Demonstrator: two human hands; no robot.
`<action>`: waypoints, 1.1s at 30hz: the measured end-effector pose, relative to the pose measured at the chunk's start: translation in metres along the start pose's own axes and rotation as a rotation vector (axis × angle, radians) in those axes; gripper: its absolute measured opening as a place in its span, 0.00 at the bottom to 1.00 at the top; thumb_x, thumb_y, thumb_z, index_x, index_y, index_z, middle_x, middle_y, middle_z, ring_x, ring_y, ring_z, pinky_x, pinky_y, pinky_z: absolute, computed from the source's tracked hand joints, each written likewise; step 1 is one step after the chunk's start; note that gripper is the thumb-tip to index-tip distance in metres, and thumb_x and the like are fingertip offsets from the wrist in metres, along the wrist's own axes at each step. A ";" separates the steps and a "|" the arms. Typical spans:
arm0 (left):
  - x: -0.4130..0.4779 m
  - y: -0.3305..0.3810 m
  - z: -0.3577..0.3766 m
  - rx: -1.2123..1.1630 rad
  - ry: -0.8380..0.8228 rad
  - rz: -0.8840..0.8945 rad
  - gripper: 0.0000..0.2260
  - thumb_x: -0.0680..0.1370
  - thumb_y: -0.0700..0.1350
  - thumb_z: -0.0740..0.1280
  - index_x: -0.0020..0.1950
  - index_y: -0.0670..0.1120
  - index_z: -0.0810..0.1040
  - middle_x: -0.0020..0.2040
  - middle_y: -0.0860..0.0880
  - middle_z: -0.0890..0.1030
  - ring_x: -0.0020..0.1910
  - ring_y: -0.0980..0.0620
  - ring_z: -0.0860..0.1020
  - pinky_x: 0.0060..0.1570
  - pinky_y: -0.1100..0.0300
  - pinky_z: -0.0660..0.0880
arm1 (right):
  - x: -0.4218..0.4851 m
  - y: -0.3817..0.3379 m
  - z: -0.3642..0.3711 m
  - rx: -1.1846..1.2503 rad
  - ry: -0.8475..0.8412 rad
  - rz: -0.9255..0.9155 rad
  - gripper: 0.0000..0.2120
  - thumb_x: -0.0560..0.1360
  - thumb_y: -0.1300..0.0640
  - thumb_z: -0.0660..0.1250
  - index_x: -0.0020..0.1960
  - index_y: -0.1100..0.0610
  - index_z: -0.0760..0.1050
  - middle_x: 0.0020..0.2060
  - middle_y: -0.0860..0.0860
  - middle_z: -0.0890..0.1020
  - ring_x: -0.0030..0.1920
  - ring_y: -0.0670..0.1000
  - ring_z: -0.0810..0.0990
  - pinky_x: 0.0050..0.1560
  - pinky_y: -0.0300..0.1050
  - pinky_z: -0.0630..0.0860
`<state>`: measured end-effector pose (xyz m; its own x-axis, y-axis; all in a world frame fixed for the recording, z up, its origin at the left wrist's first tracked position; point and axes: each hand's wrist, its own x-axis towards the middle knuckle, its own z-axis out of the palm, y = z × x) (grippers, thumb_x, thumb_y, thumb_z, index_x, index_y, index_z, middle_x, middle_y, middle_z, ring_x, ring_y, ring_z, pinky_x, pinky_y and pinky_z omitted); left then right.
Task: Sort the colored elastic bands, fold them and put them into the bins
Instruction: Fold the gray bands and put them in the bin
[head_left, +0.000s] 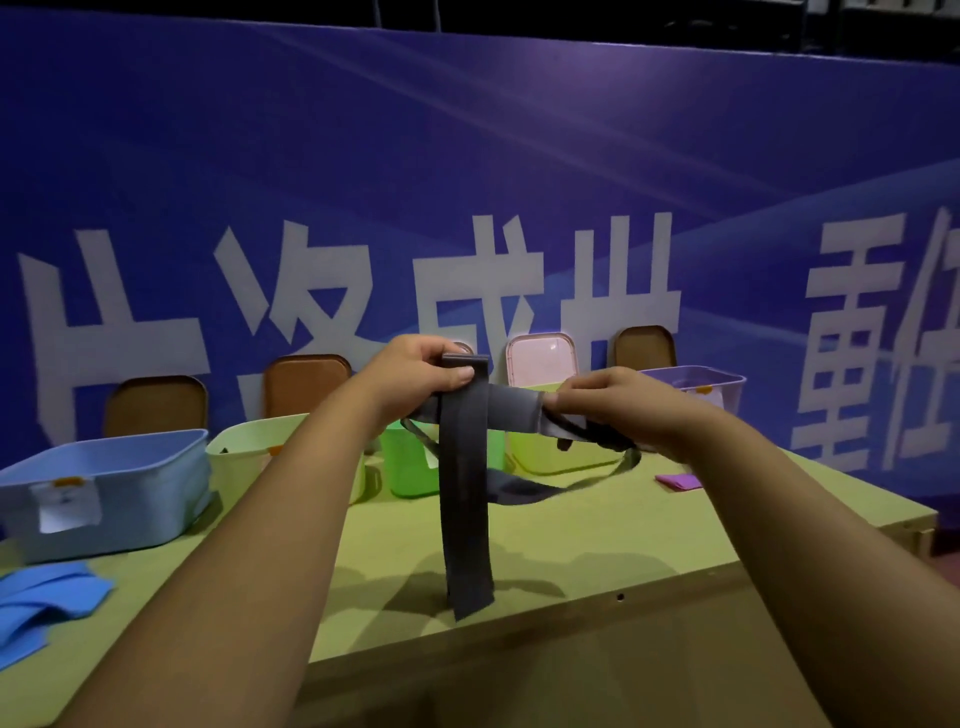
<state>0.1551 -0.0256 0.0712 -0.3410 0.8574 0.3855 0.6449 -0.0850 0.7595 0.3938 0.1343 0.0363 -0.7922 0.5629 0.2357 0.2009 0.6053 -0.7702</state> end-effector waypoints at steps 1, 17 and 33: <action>-0.002 0.000 -0.002 -0.025 0.008 0.004 0.05 0.83 0.40 0.72 0.58 0.45 0.85 0.52 0.44 0.86 0.51 0.48 0.85 0.51 0.56 0.83 | -0.003 -0.001 0.000 0.135 -0.036 -0.022 0.16 0.81 0.41 0.70 0.57 0.53 0.86 0.52 0.55 0.86 0.55 0.56 0.84 0.54 0.50 0.82; -0.017 0.025 -0.016 -0.401 0.131 0.066 0.11 0.86 0.39 0.66 0.66 0.37 0.78 0.59 0.38 0.84 0.59 0.43 0.84 0.56 0.53 0.85 | 0.002 -0.040 0.041 0.543 0.254 -0.275 0.08 0.84 0.54 0.70 0.61 0.52 0.85 0.55 0.53 0.87 0.62 0.58 0.85 0.64 0.54 0.82; -0.014 0.046 0.018 0.097 0.243 0.099 0.14 0.84 0.39 0.62 0.53 0.52 0.87 0.51 0.54 0.86 0.53 0.54 0.82 0.51 0.56 0.80 | 0.009 -0.045 0.064 0.651 0.356 -0.253 0.08 0.84 0.62 0.70 0.59 0.55 0.86 0.54 0.55 0.89 0.61 0.59 0.86 0.66 0.57 0.82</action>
<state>0.2021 -0.0320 0.0917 -0.4192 0.6996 0.5787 0.7417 -0.1037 0.6626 0.3402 0.0763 0.0349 -0.5144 0.6648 0.5416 -0.4263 0.3498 -0.8342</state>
